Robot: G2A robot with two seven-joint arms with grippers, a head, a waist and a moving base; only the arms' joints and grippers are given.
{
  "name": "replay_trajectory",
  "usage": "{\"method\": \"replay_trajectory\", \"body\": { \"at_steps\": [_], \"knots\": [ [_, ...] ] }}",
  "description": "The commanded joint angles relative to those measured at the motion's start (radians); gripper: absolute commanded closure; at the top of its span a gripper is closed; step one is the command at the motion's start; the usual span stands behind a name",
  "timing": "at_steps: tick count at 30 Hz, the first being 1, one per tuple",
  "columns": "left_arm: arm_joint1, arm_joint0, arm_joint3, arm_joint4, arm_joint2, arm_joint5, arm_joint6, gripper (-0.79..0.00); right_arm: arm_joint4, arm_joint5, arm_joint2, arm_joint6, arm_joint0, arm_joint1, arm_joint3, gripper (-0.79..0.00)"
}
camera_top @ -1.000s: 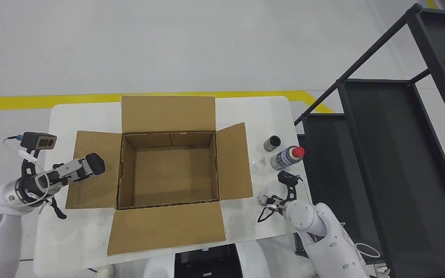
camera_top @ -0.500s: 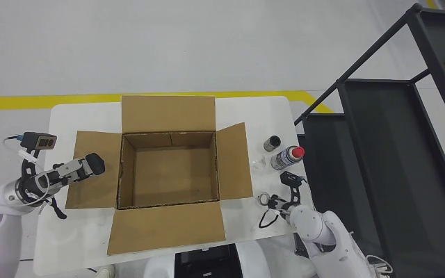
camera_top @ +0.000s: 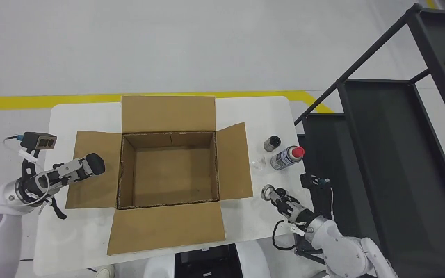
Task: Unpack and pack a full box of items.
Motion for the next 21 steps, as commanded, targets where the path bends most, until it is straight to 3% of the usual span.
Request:
{"method": "replay_trajectory", "body": {
  "at_steps": [1,8,12,21],
  "knots": [
    [0.000,0.000,0.000,0.000,0.000,0.000,0.000,-0.785,0.014,0.000,0.011,-0.035,-0.015,-0.001,-0.031,0.000],
    [0.000,0.000,0.000,0.000,0.000,0.000,0.000,-0.785,-0.030,-0.041,0.002,-0.169,0.009,-0.003,-0.041,0.000],
    [0.000,0.000,0.000,0.000,0.000,0.000,0.000,-0.785,-0.105,-0.089,-0.065,-0.133,0.084,0.001,-0.041,0.000],
    [0.000,0.000,0.000,0.000,0.000,0.000,0.000,-0.785,-0.311,-0.046,-0.287,-0.067,0.317,-0.001,-0.041,0.000]
  ]
}}
